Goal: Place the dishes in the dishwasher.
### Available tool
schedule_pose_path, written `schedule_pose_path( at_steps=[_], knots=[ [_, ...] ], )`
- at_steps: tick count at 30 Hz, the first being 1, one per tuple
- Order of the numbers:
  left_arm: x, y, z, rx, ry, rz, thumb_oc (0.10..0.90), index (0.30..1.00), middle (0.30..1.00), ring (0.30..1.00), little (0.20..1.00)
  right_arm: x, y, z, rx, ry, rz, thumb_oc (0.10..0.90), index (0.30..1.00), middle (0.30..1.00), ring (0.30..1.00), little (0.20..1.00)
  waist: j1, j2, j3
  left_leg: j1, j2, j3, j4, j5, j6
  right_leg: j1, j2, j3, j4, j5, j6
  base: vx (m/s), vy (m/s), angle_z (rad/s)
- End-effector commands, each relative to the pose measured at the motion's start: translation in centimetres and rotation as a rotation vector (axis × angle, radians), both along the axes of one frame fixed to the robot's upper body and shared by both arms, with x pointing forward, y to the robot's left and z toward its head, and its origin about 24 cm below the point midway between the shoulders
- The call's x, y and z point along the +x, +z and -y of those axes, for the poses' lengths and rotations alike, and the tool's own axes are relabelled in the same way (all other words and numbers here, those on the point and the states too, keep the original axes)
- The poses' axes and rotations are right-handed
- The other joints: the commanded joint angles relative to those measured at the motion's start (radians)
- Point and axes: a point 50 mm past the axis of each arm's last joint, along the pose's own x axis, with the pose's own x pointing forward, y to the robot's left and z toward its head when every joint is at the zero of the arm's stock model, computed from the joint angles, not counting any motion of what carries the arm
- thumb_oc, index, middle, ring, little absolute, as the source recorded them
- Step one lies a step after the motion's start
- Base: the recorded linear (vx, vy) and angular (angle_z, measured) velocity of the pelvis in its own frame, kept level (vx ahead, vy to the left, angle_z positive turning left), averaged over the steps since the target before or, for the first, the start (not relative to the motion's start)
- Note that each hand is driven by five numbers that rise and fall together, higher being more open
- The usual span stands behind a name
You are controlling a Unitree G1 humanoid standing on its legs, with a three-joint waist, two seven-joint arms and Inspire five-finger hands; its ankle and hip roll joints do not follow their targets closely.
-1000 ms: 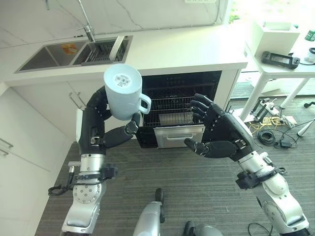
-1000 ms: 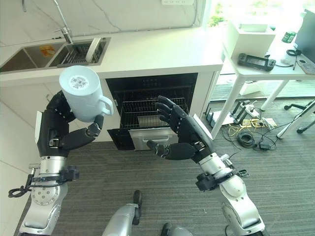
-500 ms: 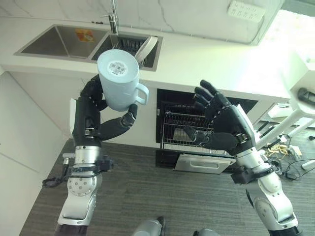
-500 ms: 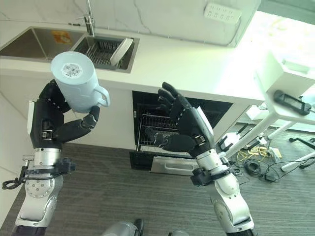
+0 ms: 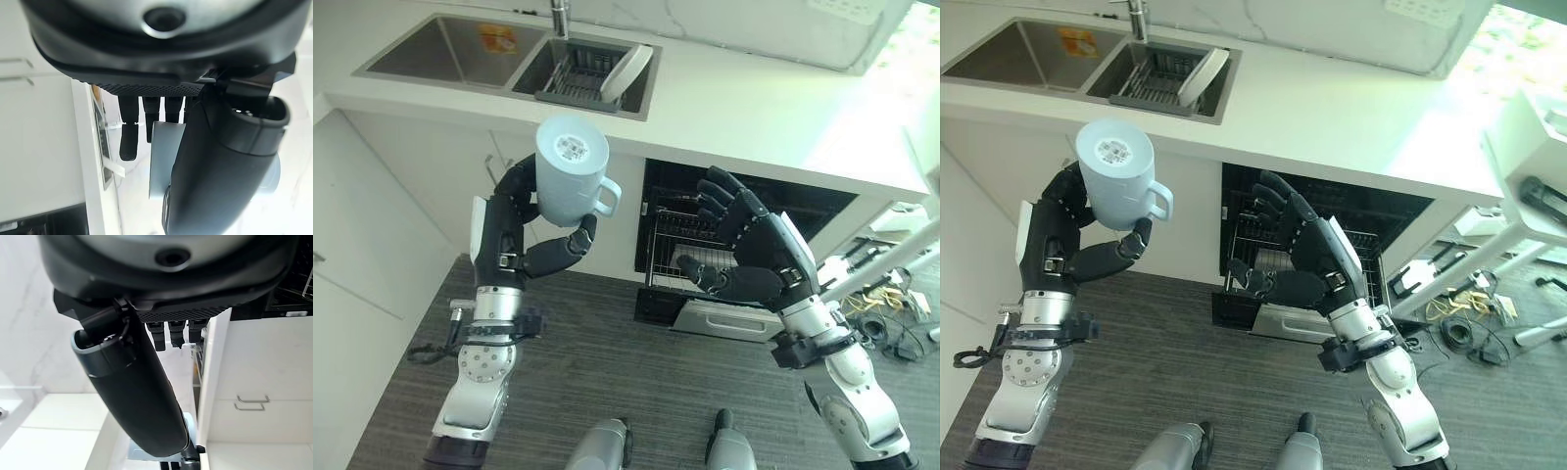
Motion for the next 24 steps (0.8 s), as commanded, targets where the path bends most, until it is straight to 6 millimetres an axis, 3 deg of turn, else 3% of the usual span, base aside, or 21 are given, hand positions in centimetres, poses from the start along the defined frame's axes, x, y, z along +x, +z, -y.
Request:
schedule_pose_path(
  at_steps=[1,2,4,5,7,8,9,15,19,24],
  knots=[
    [-1.8,5.2,1.3,-0.013,-0.109,0.289,0.4,0.3,0.3,0.3,0.3,-0.3,4.5,0.5,0.08,0.024,0.185,0.8,0.9,0.9,0.9,0.9,-0.057,0.011,-0.118,0.148,0.226,0.051,-0.183,-0.013,-0.103,0.005,0.044,-0.024,0.026,-0.074,0.011,0.26,-0.507,-0.04],
    [-1.9,4.9,1.3,-0.047,-0.109,0.277,0.4,0.3,0.3,0.3,0.3,-0.2,4.2,0.7,0.066,0.035,0.17,0.8,0.9,0.9,0.9,0.9,-0.067,0.017,-0.13,0.153,0.246,0.077,-0.183,0.0,-0.116,0.012,0.06,-0.034,0.026,-0.088,-0.007,0.2,-0.345,0.03],
    [-2.1,4.6,1.6,-0.067,-0.107,0.276,0.4,0.3,0.3,0.3,0.3,-0.2,3.9,1.1,0.034,0.039,0.157,0.8,0.9,0.9,0.9,0.9,-0.073,0.024,-0.129,0.143,0.244,0.136,-0.183,0.063,-0.116,0.044,0.085,-0.056,0.026,-0.106,-0.03,0.14,-0.234,0.23],
    [-2.2,4.6,1.8,-0.078,-0.116,0.294,0.4,0.3,0.3,0.3,0.3,-0.4,3.7,1.5,0.01,0.021,0.16,0.8,0.9,0.9,0.9,0.9,-0.076,0.029,-0.119,0.098,0.247,0.195,-0.183,0.071,-0.117,0.068,0.079,-0.093,0.026,-0.119,-0.032,0.05,-0.129,0.45],
    [-2.0,4.7,2.2,-0.063,-0.143,0.317,0.4,0.3,0.3,0.3,0.3,-0.3,3.7,2.2,-0.028,-0.045,0.176,0.8,0.9,0.9,0.9,0.9,-0.097,0.042,-0.116,0.053,0.305,0.258,-0.183,0.107,-0.144,0.093,0.068,-0.155,0.026,-0.139,-0.032,0.04,-0.03,0.61],
    [-1.8,4.7,2.2,-0.06,-0.148,0.315,0.4,0.3,0.3,0.3,0.3,-0.3,3.8,2.3,-0.032,-0.058,0.18,0.8,0.9,0.9,0.9,0.9,-0.105,0.047,-0.115,0.056,0.305,0.246,-0.183,0.099,-0.149,0.103,0.068,-0.161,0.026,-0.147,-0.03,0.07,0.098,0.76],
    [-1.3,4.5,2.2,-0.047,-0.132,0.298,0.4,0.3,0.3,0.3,0.3,0.1,3.8,2.5,0.002,-0.071,0.153,0.8,0.9,0.9,0.9,0.9,-0.114,0.055,-0.131,0.044,0.263,0.183,-0.183,0.071,-0.14,0.093,0.068,-0.137,0.026,-0.146,-0.028,0.06,0.116,0.6],
    [-0.3,4.3,2.7,0.002,-0.132,0.27,0.4,0.3,0.3,0.3,0.3,0.9,2.6,1.5,0.066,-0.064,0.091,0.8,0.9,0.9,0.9,0.9,-0.119,0.062,-0.149,0.079,0.261,0.195,-0.183,0.046,-0.139,0.114,0.03,-0.168,0.026,-0.138,-0.009,0.09,0.074,0.06],
    [0.4,3.8,3.9,0.126,-0.107,0.292,0.4,0.3,0.3,0.3,0.3,1.2,2.4,0.8,0.083,0.014,0.068,0.8,0.9,0.9,0.9,0.9,-0.121,0.058,-0.152,0.098,0.249,0.191,-0.183,0.027,-0.126,0.117,0.026,-0.16,0.026,-0.133,0.0,0.04,0.014,0.02],
    [1.2,3.0,4.2,0.161,-0.066,0.282,0.4,0.3,0.3,0.3,0.3,1.6,2.5,0.3,0.099,0.068,0.064,0.8,0.9,0.9,0.9,0.9,-0.118,0.051,-0.16,0.109,0.252,0.193,-0.183,0.02,-0.124,0.12,0.029,-0.156,0.026,-0.135,0.0,0.02,-0.017,-0.07]
  ],
)
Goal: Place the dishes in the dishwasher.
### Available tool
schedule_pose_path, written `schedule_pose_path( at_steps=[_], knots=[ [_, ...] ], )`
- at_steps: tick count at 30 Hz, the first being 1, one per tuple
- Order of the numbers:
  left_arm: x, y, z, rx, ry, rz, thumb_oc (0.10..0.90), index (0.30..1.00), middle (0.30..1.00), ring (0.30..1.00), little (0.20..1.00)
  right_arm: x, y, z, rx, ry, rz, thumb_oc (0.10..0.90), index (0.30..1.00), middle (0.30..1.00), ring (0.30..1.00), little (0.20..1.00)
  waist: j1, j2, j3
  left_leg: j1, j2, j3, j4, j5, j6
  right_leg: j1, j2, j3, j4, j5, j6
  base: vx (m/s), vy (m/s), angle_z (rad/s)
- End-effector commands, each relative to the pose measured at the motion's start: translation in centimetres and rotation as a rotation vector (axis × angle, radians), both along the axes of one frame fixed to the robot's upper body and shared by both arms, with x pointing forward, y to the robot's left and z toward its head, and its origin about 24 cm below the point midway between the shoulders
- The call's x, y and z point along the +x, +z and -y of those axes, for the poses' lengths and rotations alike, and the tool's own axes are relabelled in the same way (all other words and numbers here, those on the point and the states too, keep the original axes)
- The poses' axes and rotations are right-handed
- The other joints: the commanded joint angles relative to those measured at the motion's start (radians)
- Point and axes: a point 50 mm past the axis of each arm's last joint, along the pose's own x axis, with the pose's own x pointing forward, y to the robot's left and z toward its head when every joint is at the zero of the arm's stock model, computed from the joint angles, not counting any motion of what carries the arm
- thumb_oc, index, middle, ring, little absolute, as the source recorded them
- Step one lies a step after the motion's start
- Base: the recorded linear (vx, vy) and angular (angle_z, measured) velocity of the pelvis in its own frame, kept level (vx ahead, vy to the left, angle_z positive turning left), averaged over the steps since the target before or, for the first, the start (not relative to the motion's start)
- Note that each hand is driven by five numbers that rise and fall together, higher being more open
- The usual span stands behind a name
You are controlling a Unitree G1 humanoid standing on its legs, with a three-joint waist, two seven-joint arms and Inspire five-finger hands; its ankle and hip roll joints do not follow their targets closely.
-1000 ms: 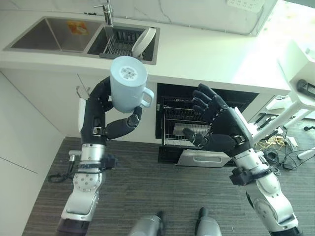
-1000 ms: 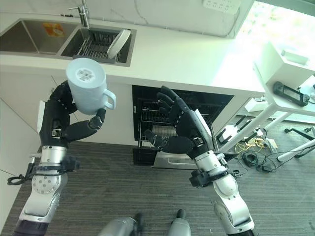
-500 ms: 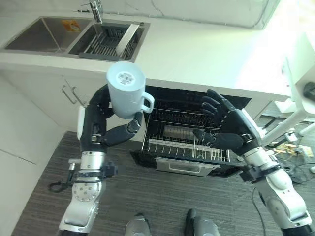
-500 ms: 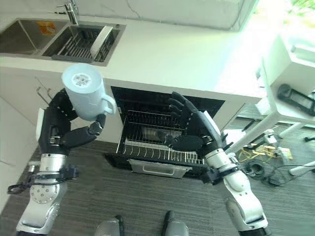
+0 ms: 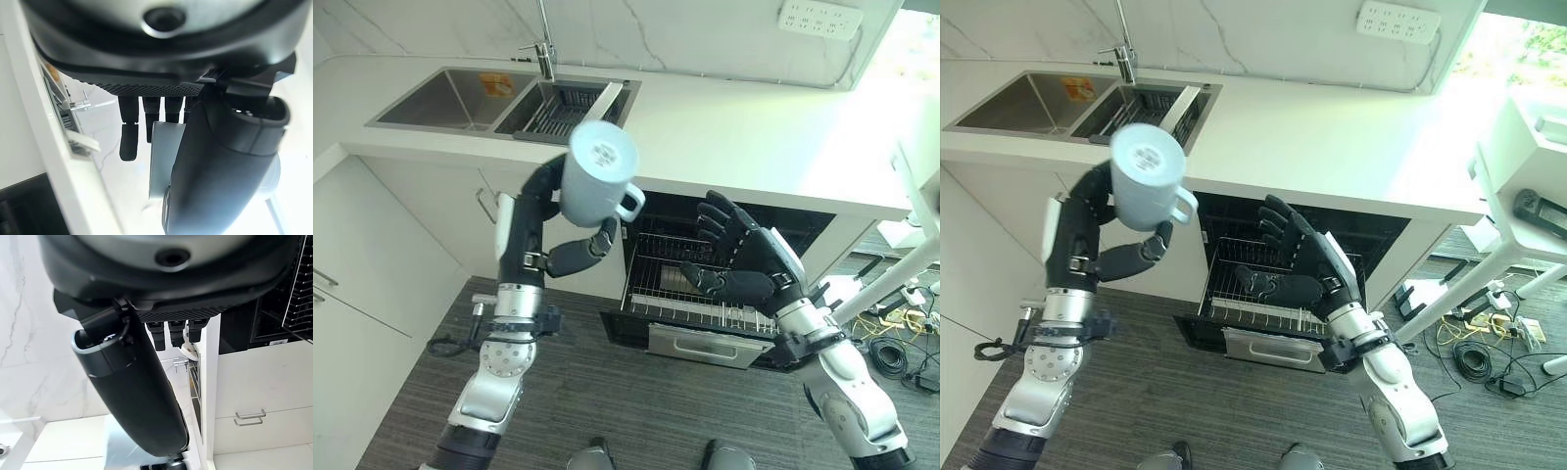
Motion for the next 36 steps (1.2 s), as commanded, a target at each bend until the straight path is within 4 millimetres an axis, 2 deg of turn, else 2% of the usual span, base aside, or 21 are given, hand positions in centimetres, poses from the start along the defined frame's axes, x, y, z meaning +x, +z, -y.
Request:
schedule_pose_path(
  at_steps=[1,14,36],
  knots=[
    [0.0,4.7,1.2,0.037,-0.034,0.317,0.4,0.3,0.3,0.3,0.3,0.5,4.9,-0.5,0.098,0.076,0.241,0.8,0.9,0.9,0.9,0.9,-0.006,-0.007,-0.074,0.036,0.063,-0.027,0.021,-0.13,0.003,0.055,-0.01,0.011,-0.085,-0.027,0.064,0.02,-0.027,-0.08],
    [0.6,3.1,2.8,0.077,-0.085,0.256,0.4,0.3,0.3,0.3,0.3,0.7,6.7,-2.0,0.158,0.124,0.308,0.8,0.9,0.9,0.9,0.9,0.001,-0.014,-0.093,0.051,0.073,-0.019,0.021,-0.139,-0.002,0.062,0.003,0.017,-0.085,-0.034,0.059,0.0,-0.01,-0.04],
    [0.4,3.2,5.1,-0.002,-0.137,0.273,0.4,0.3,0.3,0.3,0.3,1.5,7.2,-4.7,0.277,0.142,0.291,0.8,0.9,0.9,0.9,0.9,0.027,-0.007,-0.112,0.046,0.062,-0.035,0.021,-0.141,-0.001,0.074,-0.002,-0.014,-0.085,-0.042,0.052,0.0,-0.001,0.01]
  ],
)
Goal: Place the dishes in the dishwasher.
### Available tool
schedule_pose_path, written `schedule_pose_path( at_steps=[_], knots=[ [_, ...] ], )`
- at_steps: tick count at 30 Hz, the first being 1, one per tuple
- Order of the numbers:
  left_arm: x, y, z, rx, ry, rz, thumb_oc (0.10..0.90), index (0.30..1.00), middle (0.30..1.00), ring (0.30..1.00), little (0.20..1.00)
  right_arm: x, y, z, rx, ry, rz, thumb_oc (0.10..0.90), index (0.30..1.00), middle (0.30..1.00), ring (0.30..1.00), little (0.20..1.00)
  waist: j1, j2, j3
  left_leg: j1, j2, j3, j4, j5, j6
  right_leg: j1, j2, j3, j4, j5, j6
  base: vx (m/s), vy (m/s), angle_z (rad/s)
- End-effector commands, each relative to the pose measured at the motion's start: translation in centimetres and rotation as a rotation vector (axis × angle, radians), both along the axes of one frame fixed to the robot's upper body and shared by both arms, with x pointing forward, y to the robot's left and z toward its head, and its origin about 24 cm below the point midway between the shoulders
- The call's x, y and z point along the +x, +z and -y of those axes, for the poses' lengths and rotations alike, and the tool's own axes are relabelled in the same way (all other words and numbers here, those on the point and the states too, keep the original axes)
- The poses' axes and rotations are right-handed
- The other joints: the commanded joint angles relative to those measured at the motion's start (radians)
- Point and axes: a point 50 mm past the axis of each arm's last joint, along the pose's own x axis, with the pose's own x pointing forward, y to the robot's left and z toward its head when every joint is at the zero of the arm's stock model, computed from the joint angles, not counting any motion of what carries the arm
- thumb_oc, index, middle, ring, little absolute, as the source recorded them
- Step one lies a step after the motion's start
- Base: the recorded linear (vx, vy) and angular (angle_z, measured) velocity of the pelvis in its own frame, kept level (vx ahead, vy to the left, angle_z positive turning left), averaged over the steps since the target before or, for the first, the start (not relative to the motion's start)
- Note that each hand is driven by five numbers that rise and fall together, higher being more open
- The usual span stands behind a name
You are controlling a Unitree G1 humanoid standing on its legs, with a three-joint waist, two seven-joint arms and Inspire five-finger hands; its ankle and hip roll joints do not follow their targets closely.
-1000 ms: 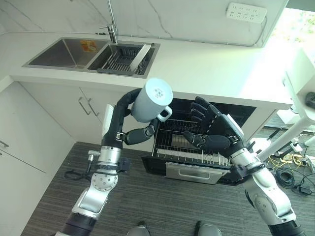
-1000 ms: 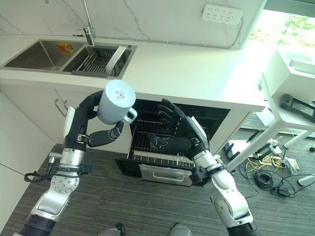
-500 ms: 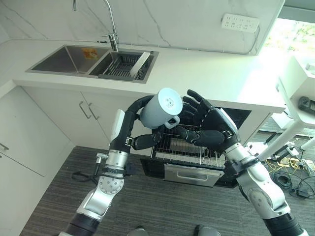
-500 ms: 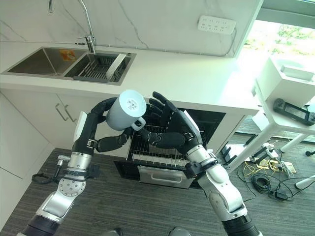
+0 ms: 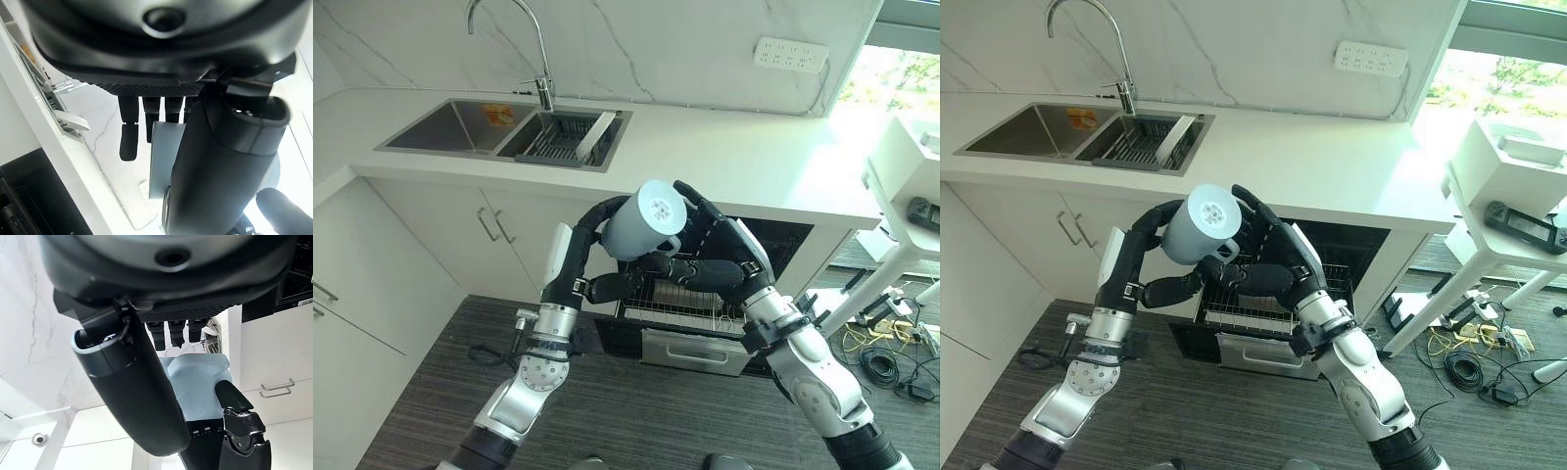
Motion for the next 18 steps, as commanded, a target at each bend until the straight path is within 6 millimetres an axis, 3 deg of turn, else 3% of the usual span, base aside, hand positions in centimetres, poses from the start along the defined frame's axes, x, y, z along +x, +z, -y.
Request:
schedule_pose_path(
  at_steps=[1,18],
  knots=[
    [0.8,5.9,1.7,-0.083,-0.097,0.299,0.4,0.3,0.3,0.3,0.3,0.1,6.2,-0.9,0.184,0.034,0.286,0.8,0.9,0.9,0.9,0.9,0.015,-0.015,-0.057,0.038,0.034,-0.039,0.027,-0.152,0.003,0.077,-0.028,-0.022,-0.091,-0.046,0.069,-0.01,-0.005,0.09],
    [0.5,6.0,2.9,-0.09,-0.136,0.287,0.4,0.3,0.3,0.3,0.3,-0.1,6.8,-2.6,0.21,0.011,0.288,0.8,0.9,0.9,0.9,0.9,0.023,-0.012,-0.054,0.04,0.023,-0.044,0.027,-0.155,0.007,0.082,-0.03,-0.02,-0.091,-0.049,0.07,0.0,-0.001,0.01]
  ],
)
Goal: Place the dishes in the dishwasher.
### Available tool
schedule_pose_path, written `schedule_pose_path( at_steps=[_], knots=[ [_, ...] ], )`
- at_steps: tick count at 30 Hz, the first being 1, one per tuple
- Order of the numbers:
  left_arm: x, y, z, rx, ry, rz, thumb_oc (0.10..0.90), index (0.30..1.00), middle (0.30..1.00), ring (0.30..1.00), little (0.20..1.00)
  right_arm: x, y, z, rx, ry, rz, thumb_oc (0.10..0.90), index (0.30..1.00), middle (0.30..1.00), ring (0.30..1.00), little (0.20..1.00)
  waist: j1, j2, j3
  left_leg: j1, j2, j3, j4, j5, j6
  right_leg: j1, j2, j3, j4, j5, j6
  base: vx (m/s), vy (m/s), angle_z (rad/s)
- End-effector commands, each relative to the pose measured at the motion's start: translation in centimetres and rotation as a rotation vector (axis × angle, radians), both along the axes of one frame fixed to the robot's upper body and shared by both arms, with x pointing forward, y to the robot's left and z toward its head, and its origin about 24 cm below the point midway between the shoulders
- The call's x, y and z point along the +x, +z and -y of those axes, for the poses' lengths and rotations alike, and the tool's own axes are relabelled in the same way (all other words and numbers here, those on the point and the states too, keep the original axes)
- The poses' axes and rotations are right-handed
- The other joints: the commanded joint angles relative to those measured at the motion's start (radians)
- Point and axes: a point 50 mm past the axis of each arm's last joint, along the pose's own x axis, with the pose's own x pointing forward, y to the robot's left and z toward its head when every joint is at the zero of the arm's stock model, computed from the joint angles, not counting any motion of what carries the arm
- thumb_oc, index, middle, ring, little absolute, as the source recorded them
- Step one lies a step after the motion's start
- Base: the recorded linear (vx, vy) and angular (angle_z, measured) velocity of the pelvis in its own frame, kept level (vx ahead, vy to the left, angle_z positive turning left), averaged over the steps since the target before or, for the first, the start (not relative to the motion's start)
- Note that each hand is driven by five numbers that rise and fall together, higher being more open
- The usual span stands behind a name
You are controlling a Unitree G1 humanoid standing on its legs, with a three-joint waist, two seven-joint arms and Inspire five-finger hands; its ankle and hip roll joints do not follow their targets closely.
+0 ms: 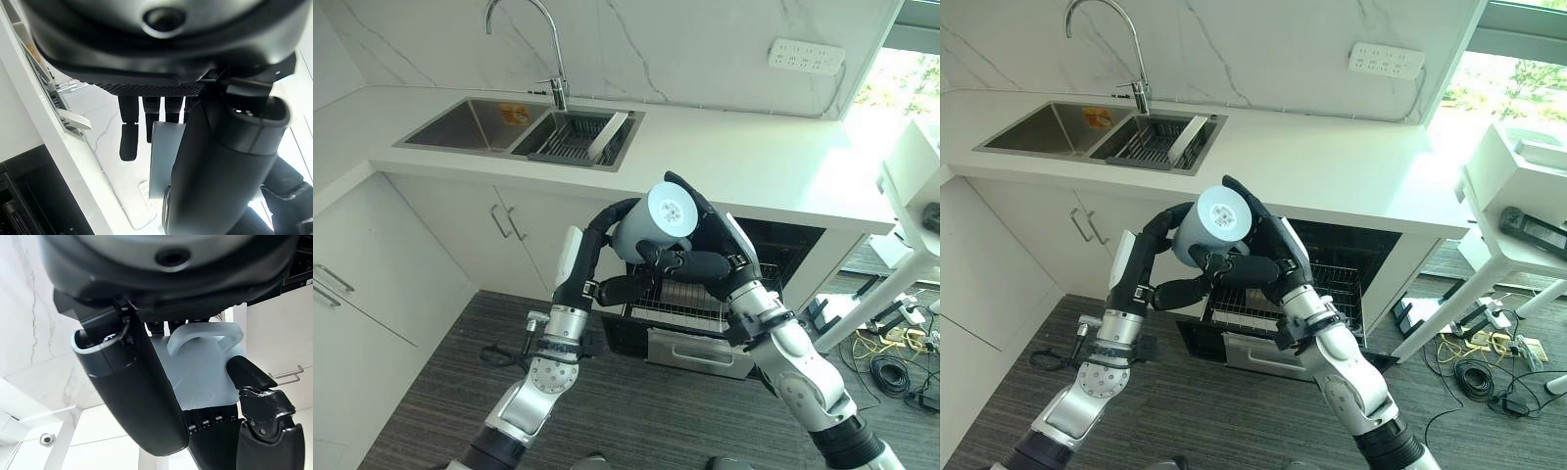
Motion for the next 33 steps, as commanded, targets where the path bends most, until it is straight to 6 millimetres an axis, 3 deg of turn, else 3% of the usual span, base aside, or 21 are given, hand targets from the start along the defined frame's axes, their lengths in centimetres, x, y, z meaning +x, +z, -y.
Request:
schedule_pose_path(
  at_steps=[1,2,3,21,22,23,24,33],
  knots=[
    [0.7,6.3,2.1,-0.09,-0.107,0.297,0.4,0.3,0.3,0.3,0.3,-0.2,6.7,-0.7,0.165,0.012,0.318,0.8,0.9,0.9,0.9,0.9,0.005,-0.018,-0.05,0.051,0.028,-0.029,0.032,-0.163,0.005,0.083,-0.025,-0.005,-0.094,-0.047,0.07,0.0,0.0,0.0],
    [0.7,6.3,2.1,-0.091,-0.108,0.297,0.4,0.3,0.3,0.3,0.3,-0.2,6.8,-0.6,0.166,0.004,0.319,0.744,0.815,0.815,0.815,0.815,0.005,-0.018,-0.05,0.051,0.028,-0.029,0.032,-0.163,0.005,0.083,-0.025,-0.005,-0.094,-0.048,0.07,0.01,0.004,0.04],
    [0.7,6.3,2.2,-0.092,-0.109,0.297,0.4,0.3,0.3,0.3,0.3,-0.2,6.8,-0.6,0.168,-0.006,0.32,0.4,0.3,0.3,0.3,0.3,0.003,-0.018,-0.05,0.051,0.028,-0.029,0.032,-0.163,0.005,0.083,-0.024,-0.004,-0.094,-0.048,0.07,0.01,0.006,0.06],
    [0.8,5.7,2.1,-0.142,-0.1,0.238,0.4,0.3,0.3,0.3,0.3,-0.4,6.8,0.2,0.139,-0.124,0.35,0.4,0.3,0.3,0.3,0.3,-0.003,-0.01,-0.044,0.055,0.026,-0.026,0.032,-0.164,0.006,0.085,-0.019,0.004,-0.094,-0.051,0.067,0.0,0.001,0.01],
    [0.8,5.6,1.9,-0.148,-0.096,0.231,0.436,0.354,0.354,0.354,0.354,-0.3,6.8,0.4,0.128,-0.139,0.353,0.4,0.3,0.3,0.3,0.3,-0.002,-0.01,-0.043,0.055,0.026,-0.026,0.032,-0.163,0.006,0.085,-0.019,0.004,-0.094,-0.051,0.066,0.0,0.0,0.0],
    [0.8,5.6,1.7,-0.152,-0.092,0.227,0.765,0.848,0.848,0.848,0.848,-0.3,6.7,0.7,0.121,-0.158,0.356,0.4,0.3,0.3,0.3,0.3,-0.002,-0.009,-0.043,0.054,0.026,-0.025,0.032,-0.163,0.005,0.085,-0.019,0.003,-0.094,-0.052,0.066,0.0,0.0,0.0],
    [0.7,5.6,1.5,-0.158,-0.084,0.228,0.8,0.9,0.9,0.9,0.9,-0.3,6.7,1.0,0.115,-0.186,0.362,0.4,0.3,0.3,0.3,0.3,-0.002,-0.009,-0.042,0.054,0.026,-0.025,0.032,-0.162,0.005,0.085,-0.019,0.003,-0.094,-0.051,0.066,0.0,0.0,0.0],
    [0.7,4.5,-2.0,-0.178,0.097,0.214,0.8,0.9,0.9,0.9,0.9,-0.7,6.1,3.7,0.106,-0.304,0.373,0.4,0.3,0.3,0.3,0.3,-0.007,-0.005,-0.037,0.055,0.027,-0.024,0.032,-0.161,0.003,0.083,-0.016,0.008,-0.094,-0.052,0.063,0.0,0.0,-0.01]
  ],
)
